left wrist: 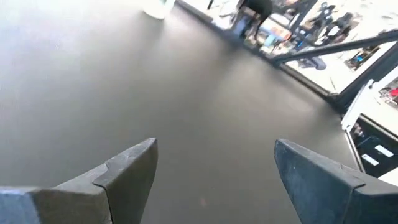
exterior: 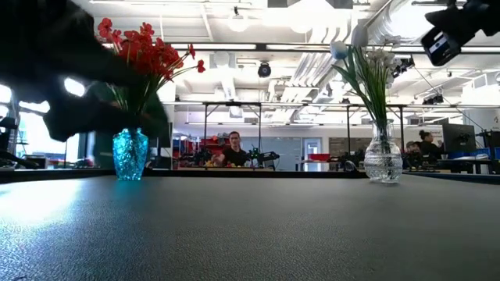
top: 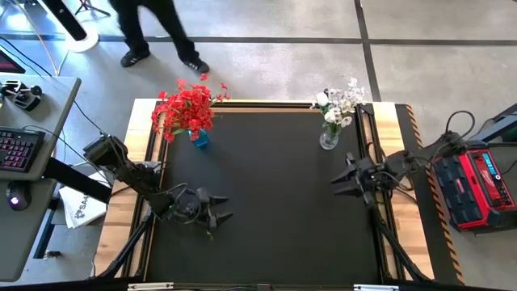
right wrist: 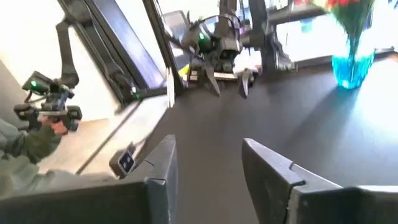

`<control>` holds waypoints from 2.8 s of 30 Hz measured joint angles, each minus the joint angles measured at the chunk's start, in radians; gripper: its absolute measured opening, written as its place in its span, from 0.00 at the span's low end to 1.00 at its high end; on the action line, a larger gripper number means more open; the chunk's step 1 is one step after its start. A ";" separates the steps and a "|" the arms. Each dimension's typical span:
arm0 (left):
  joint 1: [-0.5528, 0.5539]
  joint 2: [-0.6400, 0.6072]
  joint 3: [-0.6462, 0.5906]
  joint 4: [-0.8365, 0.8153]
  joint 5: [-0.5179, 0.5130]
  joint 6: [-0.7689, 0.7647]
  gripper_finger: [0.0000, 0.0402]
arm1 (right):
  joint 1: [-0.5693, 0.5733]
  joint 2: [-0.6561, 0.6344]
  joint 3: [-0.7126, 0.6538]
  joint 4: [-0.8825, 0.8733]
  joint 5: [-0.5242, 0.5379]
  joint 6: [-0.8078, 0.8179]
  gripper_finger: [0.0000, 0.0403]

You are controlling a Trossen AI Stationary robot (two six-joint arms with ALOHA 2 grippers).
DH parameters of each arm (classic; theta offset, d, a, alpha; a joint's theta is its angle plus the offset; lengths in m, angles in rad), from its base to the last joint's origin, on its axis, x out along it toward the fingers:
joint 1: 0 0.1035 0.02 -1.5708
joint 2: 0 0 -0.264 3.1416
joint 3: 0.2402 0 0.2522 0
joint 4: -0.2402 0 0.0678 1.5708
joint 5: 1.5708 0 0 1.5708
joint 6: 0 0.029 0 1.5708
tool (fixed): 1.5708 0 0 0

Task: Sort flowers into vase by color
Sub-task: Return to Home Position

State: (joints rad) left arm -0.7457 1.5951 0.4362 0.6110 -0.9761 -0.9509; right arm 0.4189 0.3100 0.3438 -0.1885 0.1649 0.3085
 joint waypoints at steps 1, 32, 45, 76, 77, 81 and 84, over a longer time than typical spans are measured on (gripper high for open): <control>0.007 0.000 0.000 0.035 -0.003 0.045 0.77 | -0.002 -0.023 -0.011 0.009 0.000 -0.015 0.31; 0.557 -0.834 -0.426 0.413 0.595 0.659 0.77 | -0.017 -0.253 -0.261 0.144 0.089 0.000 0.26; 0.807 -0.989 -0.425 0.214 0.966 0.854 0.77 | -0.016 -0.252 -0.261 0.107 0.085 0.005 0.26; 0.777 -1.550 -0.424 -0.469 0.987 0.866 0.77 | -0.418 -0.309 -0.228 0.249 -0.066 -0.228 0.26; 0.777 -1.550 -0.424 -0.472 0.987 0.866 0.77 | -0.455 -0.309 -0.228 0.242 -0.123 -0.227 0.26; 0.777 -1.550 -0.424 -0.504 0.986 0.851 0.77 | -0.570 -0.307 -0.234 0.249 -0.228 -0.211 0.26; 0.777 -1.550 -0.424 -0.515 0.986 0.849 0.77 | -0.613 -0.305 -0.306 0.388 -0.273 -0.194 0.26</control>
State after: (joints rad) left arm 0.0311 0.0456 0.0120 0.0965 0.0103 -0.1017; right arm -0.1944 0.0048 0.0373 0.1991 -0.1085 0.1149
